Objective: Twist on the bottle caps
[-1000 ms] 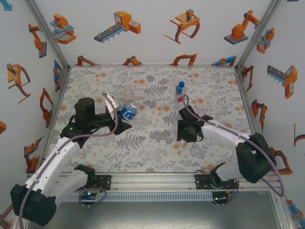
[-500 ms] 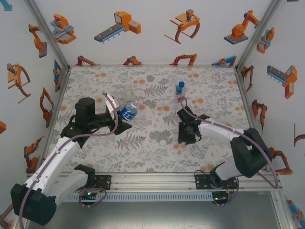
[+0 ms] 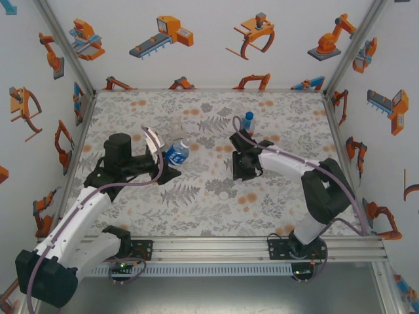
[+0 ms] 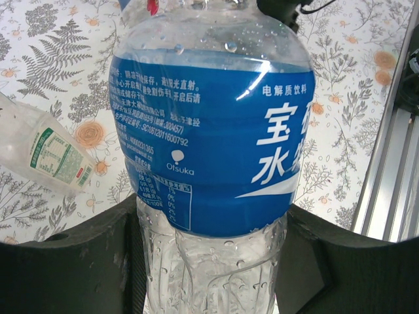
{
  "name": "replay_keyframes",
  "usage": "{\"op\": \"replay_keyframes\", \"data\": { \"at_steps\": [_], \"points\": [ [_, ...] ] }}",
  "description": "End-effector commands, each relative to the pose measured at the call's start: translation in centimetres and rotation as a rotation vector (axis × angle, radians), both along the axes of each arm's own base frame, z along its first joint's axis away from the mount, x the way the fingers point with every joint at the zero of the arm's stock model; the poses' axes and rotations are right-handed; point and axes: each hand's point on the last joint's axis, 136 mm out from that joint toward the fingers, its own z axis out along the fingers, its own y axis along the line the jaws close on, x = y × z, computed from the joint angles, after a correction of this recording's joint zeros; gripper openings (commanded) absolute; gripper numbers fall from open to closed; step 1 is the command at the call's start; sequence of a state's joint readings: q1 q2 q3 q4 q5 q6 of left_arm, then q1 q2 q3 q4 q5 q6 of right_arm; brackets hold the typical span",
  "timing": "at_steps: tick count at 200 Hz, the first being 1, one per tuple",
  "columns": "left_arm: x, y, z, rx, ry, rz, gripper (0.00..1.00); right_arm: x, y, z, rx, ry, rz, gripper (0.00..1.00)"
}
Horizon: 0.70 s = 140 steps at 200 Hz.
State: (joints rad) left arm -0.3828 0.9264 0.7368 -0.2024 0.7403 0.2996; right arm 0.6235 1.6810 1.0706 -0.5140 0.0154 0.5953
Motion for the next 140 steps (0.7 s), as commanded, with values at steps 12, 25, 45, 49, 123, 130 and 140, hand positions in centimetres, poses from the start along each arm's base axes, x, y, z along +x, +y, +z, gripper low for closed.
{"op": "replay_keyframes", "data": {
  "at_steps": [12, 25, 45, 49, 123, 130, 140],
  "points": [
    [0.0, -0.1, 1.4, -0.017, -0.028, -0.014, 0.0, 1.0, 2.4, -0.3, -0.023, 0.021, 0.075, 0.34],
    [0.0, -0.1, 1.4, -0.017, -0.028, -0.013, 0.0, 1.3, 3.1, -0.7, -0.028, 0.03, 0.087, 0.34],
    [-0.1, -0.1, 1.3, -0.014, -0.025, -0.013, 0.0, 1.6, 3.7, -1.3, -0.035, 0.04, 0.095, 0.35],
    [-0.1, -0.1, 1.4, -0.015, -0.026, -0.013, 0.0, 1.6, 3.7, -1.4, -0.037, 0.041, 0.096, 0.35],
    [-0.1, 0.0, 1.4, -0.013, -0.028, -0.013, 0.0, 2.1, 4.1, -0.3, -0.043, 0.032, 0.105, 0.43],
    [-0.1, 0.0, 1.3, -0.012, -0.026, -0.012, 0.0, 2.1, 4.2, -0.1, -0.04, 0.03, 0.108, 0.43],
    [-0.1, -0.1, 1.3, -0.012, -0.023, -0.015, 0.0, 2.1, 4.2, 0.4, -0.035, 0.023, 0.109, 0.44]
  ]
}}
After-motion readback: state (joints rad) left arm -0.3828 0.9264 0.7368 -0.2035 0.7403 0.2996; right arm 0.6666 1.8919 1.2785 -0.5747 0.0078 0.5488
